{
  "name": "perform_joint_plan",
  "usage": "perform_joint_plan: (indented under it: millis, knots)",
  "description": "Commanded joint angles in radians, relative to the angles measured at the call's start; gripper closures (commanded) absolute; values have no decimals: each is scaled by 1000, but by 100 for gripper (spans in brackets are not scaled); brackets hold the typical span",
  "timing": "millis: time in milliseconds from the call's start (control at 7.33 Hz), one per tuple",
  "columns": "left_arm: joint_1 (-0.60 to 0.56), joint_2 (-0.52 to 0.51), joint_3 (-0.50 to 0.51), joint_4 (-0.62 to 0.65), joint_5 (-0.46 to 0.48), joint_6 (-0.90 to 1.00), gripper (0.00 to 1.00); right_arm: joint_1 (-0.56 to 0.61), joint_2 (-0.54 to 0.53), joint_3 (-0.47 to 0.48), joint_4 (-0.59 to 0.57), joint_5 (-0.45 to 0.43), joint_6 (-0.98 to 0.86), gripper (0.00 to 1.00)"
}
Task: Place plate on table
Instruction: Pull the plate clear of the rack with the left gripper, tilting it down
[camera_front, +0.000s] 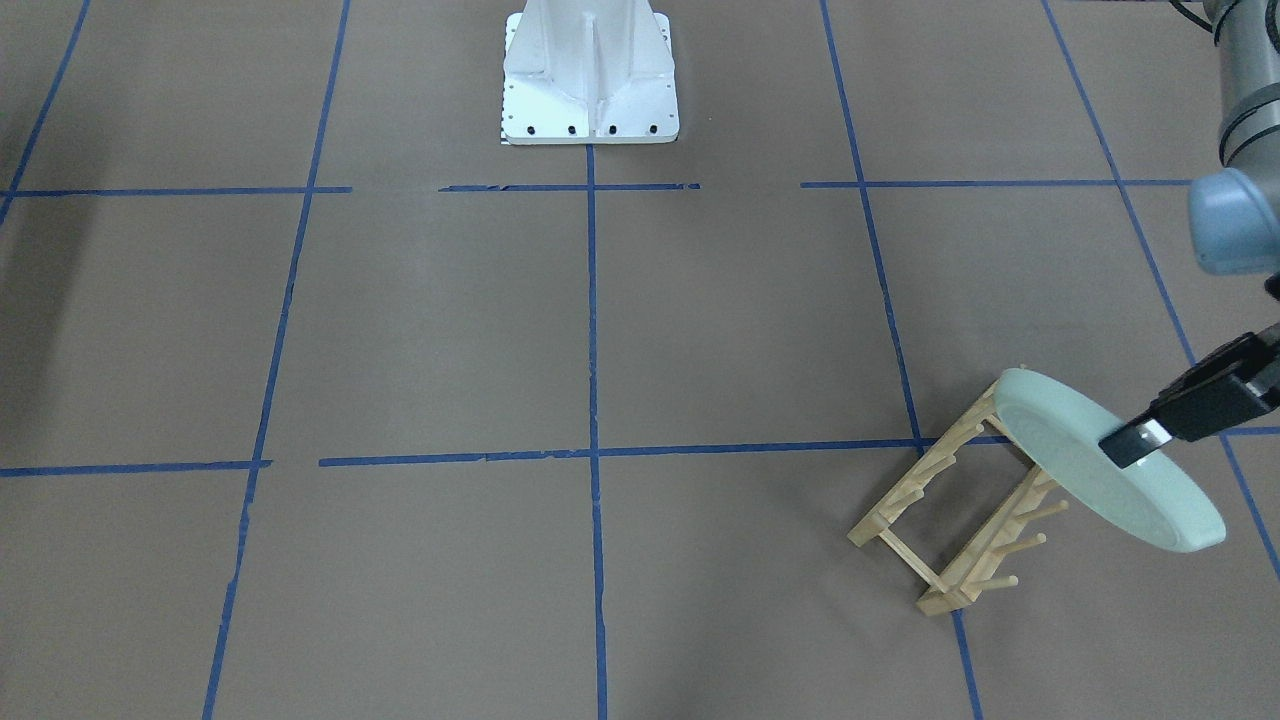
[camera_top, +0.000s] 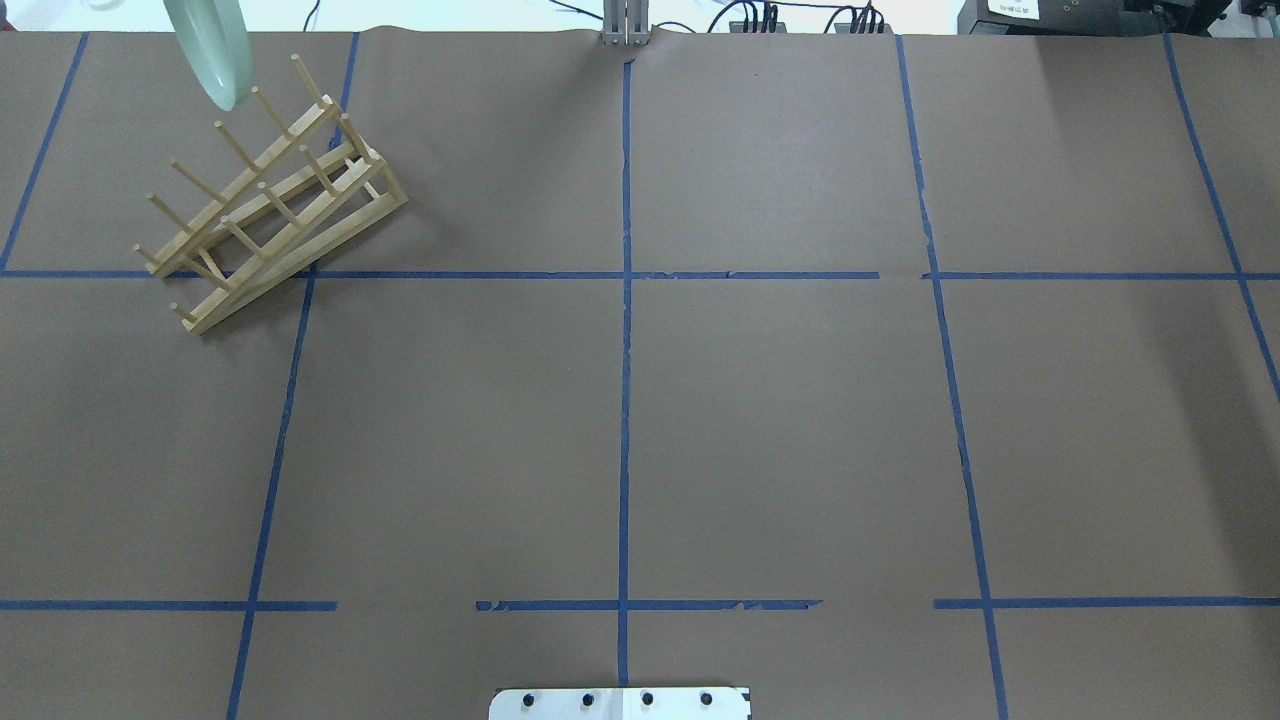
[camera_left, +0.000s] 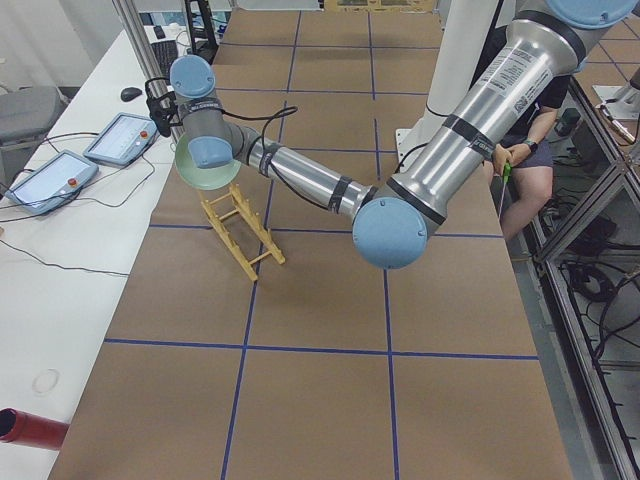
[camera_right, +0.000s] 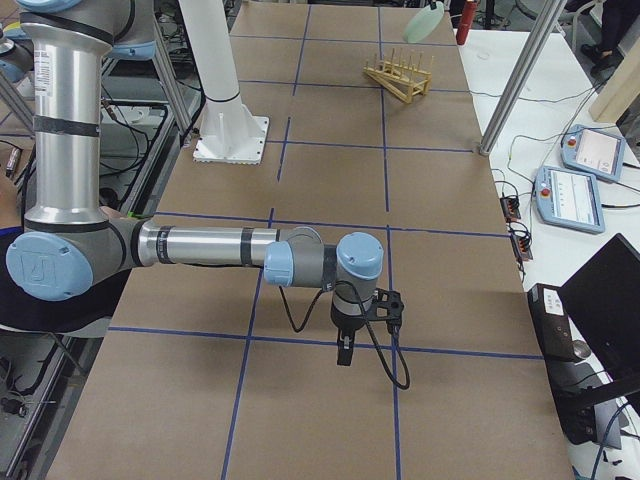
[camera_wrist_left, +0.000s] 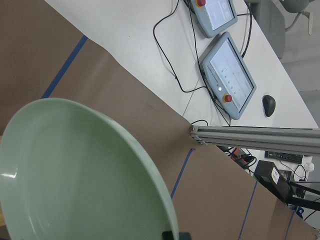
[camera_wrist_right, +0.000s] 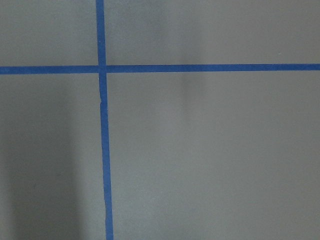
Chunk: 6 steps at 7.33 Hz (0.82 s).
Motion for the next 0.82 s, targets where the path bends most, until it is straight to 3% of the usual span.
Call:
perform_joint_plan:
  millis: [0,409,682]
  knots:
    - [-10,38,-94,70,-29,31,100,0,0,0,0,0,0,0]
    - [84,80,-351,398,-5,107,100,0,0,0,0,0,0,0]
    - [182,80,-425,434,72,110,100,-1,0,0,0,0,0,0]
